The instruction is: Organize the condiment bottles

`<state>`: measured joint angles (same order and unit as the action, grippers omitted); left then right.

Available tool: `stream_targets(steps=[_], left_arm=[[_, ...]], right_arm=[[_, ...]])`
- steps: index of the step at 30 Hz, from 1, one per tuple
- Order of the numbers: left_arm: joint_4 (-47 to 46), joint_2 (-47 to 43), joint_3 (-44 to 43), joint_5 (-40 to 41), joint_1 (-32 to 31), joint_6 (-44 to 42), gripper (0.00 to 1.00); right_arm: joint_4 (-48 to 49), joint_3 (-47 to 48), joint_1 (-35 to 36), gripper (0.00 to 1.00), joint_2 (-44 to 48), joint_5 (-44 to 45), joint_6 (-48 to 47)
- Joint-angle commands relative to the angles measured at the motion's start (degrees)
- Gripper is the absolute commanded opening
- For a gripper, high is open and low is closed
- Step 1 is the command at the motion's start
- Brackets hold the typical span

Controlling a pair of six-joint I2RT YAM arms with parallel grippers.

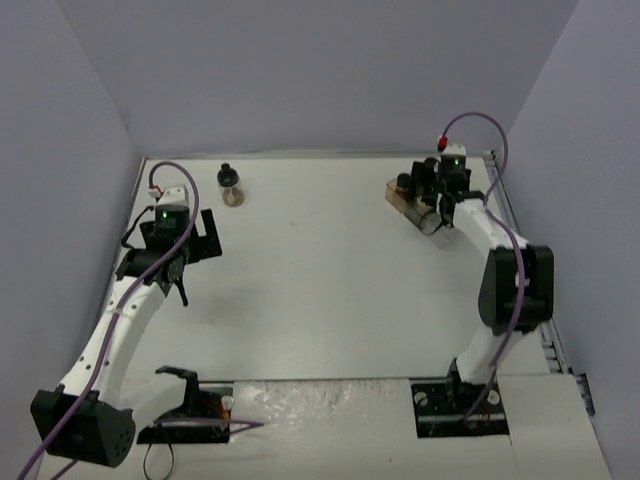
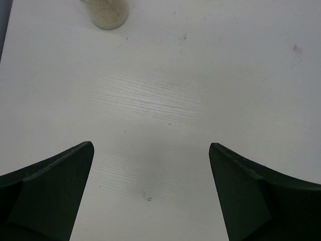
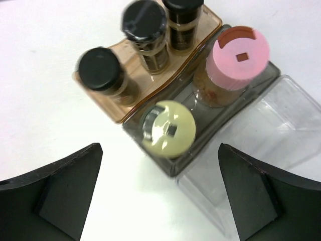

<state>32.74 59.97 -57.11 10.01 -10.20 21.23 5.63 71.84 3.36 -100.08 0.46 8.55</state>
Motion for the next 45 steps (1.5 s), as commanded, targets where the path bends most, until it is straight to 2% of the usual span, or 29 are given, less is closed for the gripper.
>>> stream_targets(steps=[1, 8, 13, 20, 26, 33, 36, 42, 45], left_arm=[[-5.3, 4.3, -7.5, 4.1, 3.7, 3.9, 0.97], [-11.3, 17.7, -16.2, 5.9, 9.8, 5.0, 0.97], [-15.4, 26.3, -22.4, 6.0, 12.2, 3.6, 0.97], [-13.7, 39.2, -31.2, 4.4, 15.2, 3.6, 0.97], [-14.6, 46.5, -34.9, 0.5, 17.7, 2.9, 0.97], [-12.3, 53.3, -40.1, -0.1, 18.1, 2.5, 0.96], [-11.4, 54.4, -39.7, -1.3, 18.1, 3.2, 0.87], [-13.8, 51.5, -33.6, -3.9, 17.3, 4.6, 0.45], [-13.7, 49.2, -31.0, -5.3, 15.7, 4.1, 0.3]], right_arm=[[4.2, -5.7, 0.8, 1.0, 18.4, -5.1, 3.8], [6.3, -17.4, 3.6, 1.0, 34.1, -10.5, 6.6], [7.1, -23.0, 4.1, 1.0, 40.6, -13.2, 6.9], [8.8, -27.4, 4.2, 1.0, 42.4, -18.7, 5.8], [9.8, -28.9, 4.2, 1.0, 41.9, -22.1, 5.0], [10.3, -30.0, 4.2, 1.0, 42.3, -23.6, 4.7], [10.4, -30.4, 4.2, 1.0, 42.5, -23.5, 4.7], [10.4, -30.4, 4.2, 1.0, 42.8, -23.3, 4.9], [10.6, -30.4, 4.2, 1.0, 43.2, -23.2, 5.2]])
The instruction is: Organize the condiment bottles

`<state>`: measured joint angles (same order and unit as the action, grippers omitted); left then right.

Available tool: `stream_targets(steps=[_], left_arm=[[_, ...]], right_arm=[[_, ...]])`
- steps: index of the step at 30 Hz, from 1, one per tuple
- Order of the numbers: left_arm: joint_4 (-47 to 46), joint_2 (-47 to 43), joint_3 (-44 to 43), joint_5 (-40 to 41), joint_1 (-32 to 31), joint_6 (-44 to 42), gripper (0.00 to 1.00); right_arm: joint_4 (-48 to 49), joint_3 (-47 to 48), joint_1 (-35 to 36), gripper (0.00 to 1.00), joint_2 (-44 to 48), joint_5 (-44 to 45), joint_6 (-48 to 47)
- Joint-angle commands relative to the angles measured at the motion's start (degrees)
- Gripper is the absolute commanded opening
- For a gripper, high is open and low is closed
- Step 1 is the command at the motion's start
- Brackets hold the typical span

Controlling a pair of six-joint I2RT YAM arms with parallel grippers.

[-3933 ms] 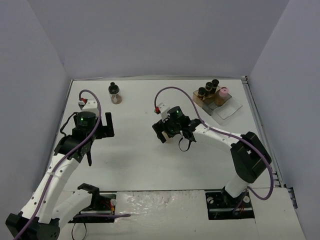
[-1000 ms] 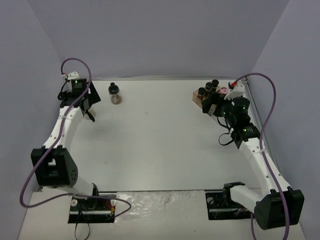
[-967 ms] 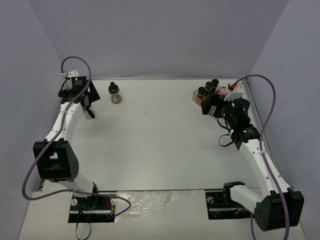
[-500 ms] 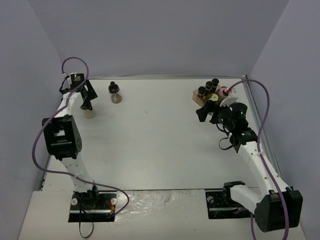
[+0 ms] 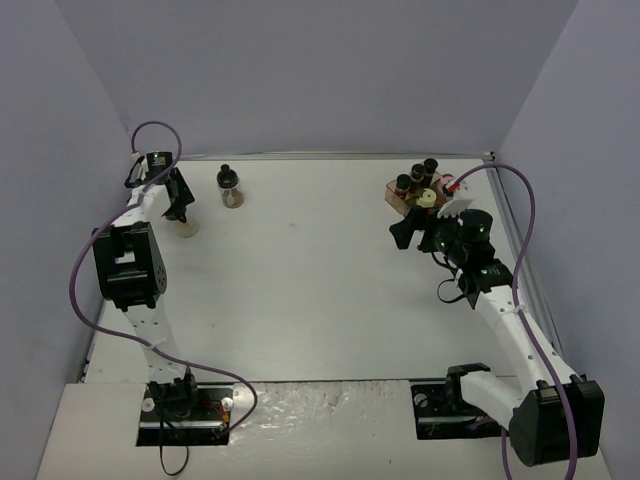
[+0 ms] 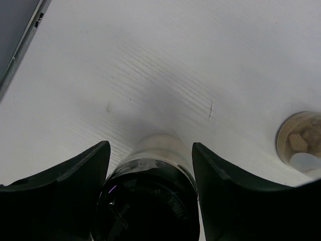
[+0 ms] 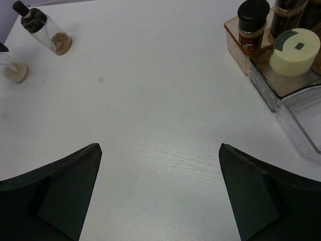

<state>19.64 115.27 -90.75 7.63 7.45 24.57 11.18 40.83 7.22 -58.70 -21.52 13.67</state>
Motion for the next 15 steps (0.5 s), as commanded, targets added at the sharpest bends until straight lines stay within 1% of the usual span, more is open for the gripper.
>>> stream_targets(steps=[1, 4, 6, 7, 9, 15], left_arm=[[-0.6, -7.4, 3.7, -3.5, -3.4, 0.8, 0.28], [-0.7, -10.9, 7.3, -3.6, -9.5, 1.0, 0.23], [-0.4, -12.5, 9.5, -1.6, -14.0, 1.2, 0.23], [-0.5, -13.6, 10.2, -0.7, -17.9, 1.2, 0.23], [-1.0, -14.6, 11.2, 0.9, -23.4, 1.2, 0.23], [-1.2, -13.1, 9.0, 3.2, -35.6, 1.3, 0.24]], right_arm=[[5.0, 0.6, 0.4, 1.0, 2.0, -1.1, 0.1], [5.0, 0.6, 0.4, 1.0, 2.2, -0.6, 0.2], [4.9, 0.5, 0.4, 1.0, 2.6, -0.6, 0.4], [4.8, 0.4, 0.4, 1.0, 2.7, -0.7, 0.6], [4.6, 0.0, 0.4, 1.0, 3.7, -1.0, 0.9], [3.0, -0.8, 0.5, 1.0, 6.9, -0.4, 0.8]])
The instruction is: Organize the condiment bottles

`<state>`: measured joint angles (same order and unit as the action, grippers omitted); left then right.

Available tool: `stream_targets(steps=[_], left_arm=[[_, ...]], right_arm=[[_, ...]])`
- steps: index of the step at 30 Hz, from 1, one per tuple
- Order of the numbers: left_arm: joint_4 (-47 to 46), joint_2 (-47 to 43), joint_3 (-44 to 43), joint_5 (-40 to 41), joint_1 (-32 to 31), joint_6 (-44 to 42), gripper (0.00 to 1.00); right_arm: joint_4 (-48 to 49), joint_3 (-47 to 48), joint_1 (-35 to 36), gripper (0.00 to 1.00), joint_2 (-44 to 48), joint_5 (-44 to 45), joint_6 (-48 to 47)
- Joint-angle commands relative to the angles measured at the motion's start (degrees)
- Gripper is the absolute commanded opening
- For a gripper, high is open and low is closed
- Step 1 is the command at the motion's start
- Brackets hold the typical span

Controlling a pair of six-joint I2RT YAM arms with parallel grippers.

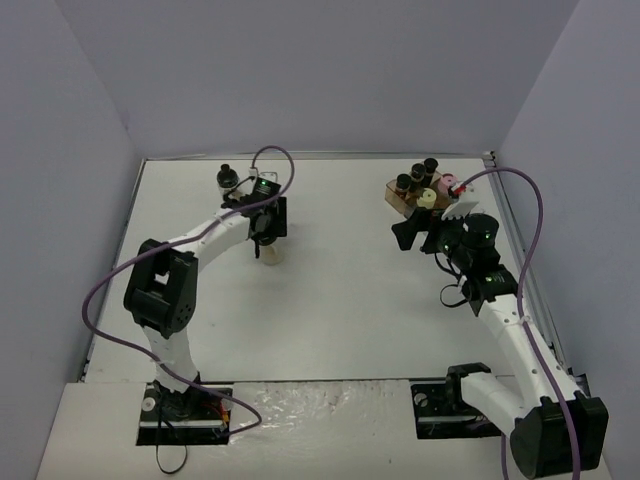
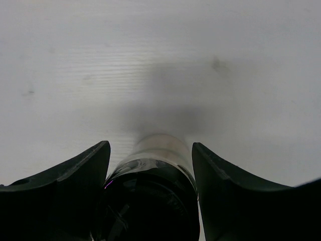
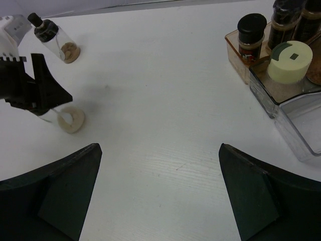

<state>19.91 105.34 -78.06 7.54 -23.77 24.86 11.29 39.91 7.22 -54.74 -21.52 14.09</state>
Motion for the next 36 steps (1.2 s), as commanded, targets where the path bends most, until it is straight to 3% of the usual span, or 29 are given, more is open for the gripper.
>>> stream_targets(steps=[1, 11, 27, 31, 36], left_arm=[[-1.5, -2.4, -4.7, 3.7, -6.1, 1.0, 0.25], [-2.1, 1.3, -8.0, 6.1, -17.5, 0.3, 0.41], [-4.5, -1.9, -2.1, 6.6, -20.5, 0.9, 0.87], [-3.9, -4.9, -2.1, 6.7, -20.4, 0.9, 0.95], [-3.1, -10.5, -3.3, 5.8, -20.4, 0.7, 0.97]], right_arm=[[2.6, -0.1, 0.5, 1.0, 3.4, -0.3, 0.2], [-0.5, -0.5, 0.5, 1.0, 7.0, 0.6, -0.7], [-2.1, 0.1, 0.7, 1.0, 6.8, 0.5, -1.4], [-2.8, 0.9, 0.6, 1.0, 6.5, -0.1, -1.7], [-4.7, 3.4, 0.6, 1.0, 6.1, -1.5, -2.5]])
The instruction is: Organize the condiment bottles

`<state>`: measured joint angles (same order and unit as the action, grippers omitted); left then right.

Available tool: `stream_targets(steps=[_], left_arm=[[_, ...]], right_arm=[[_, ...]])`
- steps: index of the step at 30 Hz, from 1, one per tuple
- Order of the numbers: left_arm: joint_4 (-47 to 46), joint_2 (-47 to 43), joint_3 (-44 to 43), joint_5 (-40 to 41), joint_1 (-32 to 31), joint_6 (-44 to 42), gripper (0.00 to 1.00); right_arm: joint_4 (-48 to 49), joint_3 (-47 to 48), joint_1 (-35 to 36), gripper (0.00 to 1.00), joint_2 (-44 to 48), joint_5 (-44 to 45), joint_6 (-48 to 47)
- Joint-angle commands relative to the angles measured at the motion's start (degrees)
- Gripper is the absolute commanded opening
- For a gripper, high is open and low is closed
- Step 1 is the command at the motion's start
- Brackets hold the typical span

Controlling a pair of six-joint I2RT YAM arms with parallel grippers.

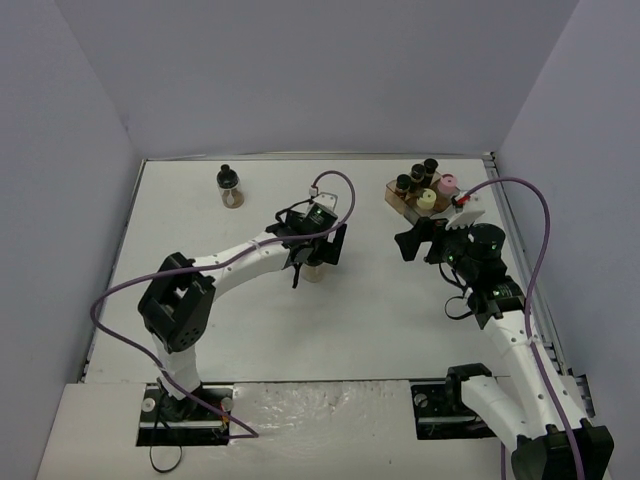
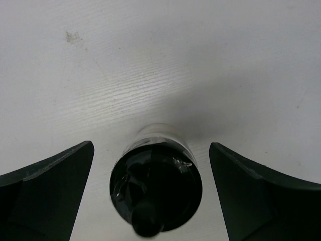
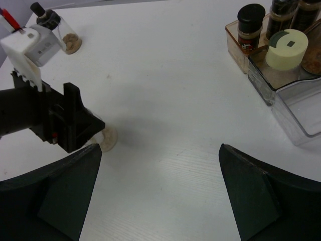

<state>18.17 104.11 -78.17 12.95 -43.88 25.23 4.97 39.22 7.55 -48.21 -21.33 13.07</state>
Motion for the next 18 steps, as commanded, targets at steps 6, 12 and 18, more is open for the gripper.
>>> stream_targets(steps=[6, 12, 18], left_arm=[[-0.6, -17.1, -4.4, -1.8, -0.3, 0.3, 0.97], [2.5, -25.8, -3.8, -1.0, 1.6, 0.2, 0.97], [8.1, -35.1, -0.3, -1.1, 11.0, -1.1, 0.97]], right_arm=[[-0.1, 7.9, 0.6, 1.0, -1.7, -2.8, -2.7], [-0.3, 10.8, 5.5, 1.0, -6.8, -2.2, -4.0], [2.2, 13.4, 14.4, 1.0, -17.0, 2.4, -5.3]])
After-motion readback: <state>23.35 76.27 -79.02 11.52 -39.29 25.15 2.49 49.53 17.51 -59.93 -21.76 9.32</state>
